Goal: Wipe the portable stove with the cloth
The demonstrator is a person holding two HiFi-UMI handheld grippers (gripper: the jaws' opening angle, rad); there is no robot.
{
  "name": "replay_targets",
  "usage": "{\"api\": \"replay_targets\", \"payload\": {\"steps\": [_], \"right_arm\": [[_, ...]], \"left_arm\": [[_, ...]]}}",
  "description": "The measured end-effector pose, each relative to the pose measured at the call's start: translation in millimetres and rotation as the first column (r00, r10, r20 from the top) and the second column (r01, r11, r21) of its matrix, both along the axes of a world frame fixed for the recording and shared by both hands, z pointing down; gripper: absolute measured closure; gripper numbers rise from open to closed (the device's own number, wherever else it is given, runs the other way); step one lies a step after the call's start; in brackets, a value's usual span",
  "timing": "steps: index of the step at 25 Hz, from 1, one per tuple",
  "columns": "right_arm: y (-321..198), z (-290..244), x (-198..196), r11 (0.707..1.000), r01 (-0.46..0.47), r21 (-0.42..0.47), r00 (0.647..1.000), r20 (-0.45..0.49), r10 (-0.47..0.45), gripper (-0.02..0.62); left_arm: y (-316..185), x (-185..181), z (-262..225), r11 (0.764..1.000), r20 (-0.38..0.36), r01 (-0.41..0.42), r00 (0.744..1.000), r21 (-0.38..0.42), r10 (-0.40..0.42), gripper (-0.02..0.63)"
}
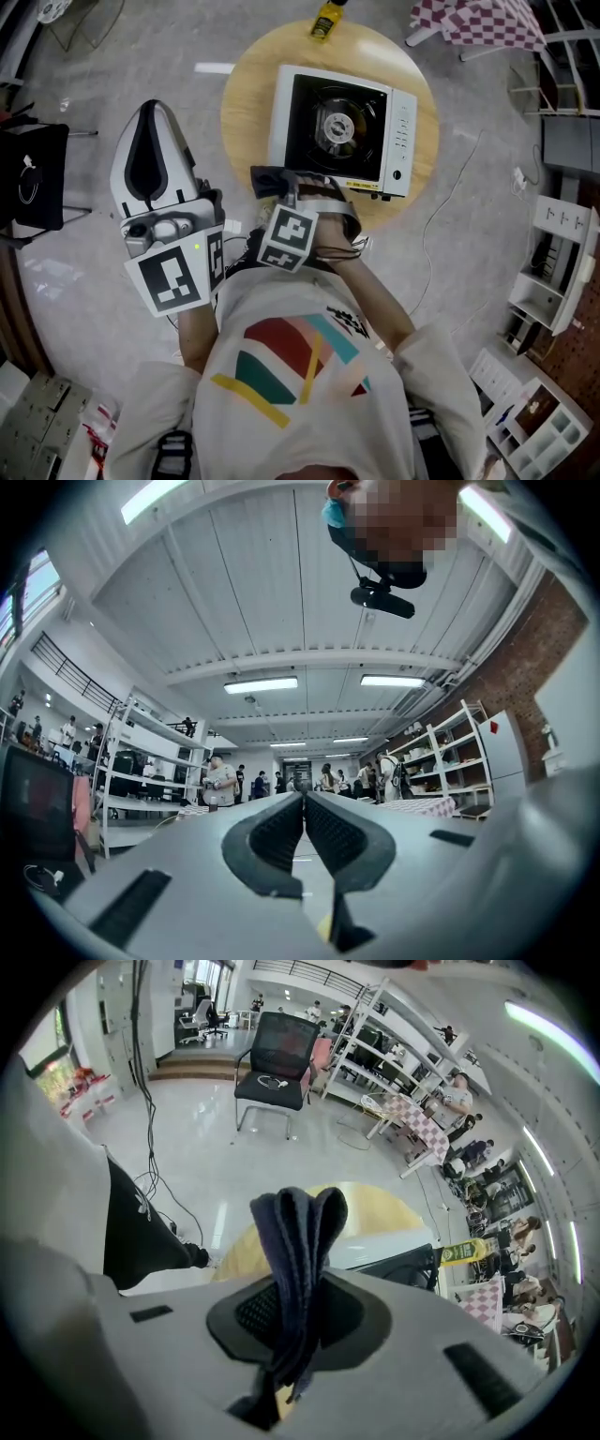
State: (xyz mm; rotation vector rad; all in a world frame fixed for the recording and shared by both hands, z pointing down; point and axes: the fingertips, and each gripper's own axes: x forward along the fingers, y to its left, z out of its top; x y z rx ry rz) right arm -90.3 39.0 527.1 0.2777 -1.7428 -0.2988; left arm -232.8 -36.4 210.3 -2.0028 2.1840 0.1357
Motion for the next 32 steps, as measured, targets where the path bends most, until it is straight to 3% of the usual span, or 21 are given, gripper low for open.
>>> {"api": "replay_targets", "payload": {"steps": [10, 24, 32], "right_arm": [[-3, 2, 64, 0.998, -0.049, -0.035, 0.999, -0.012, 0.049, 0.562], [-12, 12, 209, 0.993, -0.118, -0.024, 0.984, -0.136, 0.114, 0.563], [-17, 9, 255, 0.996, -0.089, -0.001, 0.982, -0.170, 0.087, 0.563]], "left_arm": [[-21, 47, 1, 0.998, -0.002, -0.066, 0.998, -0.001, 0.066, 0.598], [-46, 116, 15, 0.993, -0.010, -0.116, 0.993, -0.021, 0.116, 0.598], [-55, 150, 15, 0.992, -0.010, -0.124, 0.992, -0.015, 0.123, 0.598]]}}
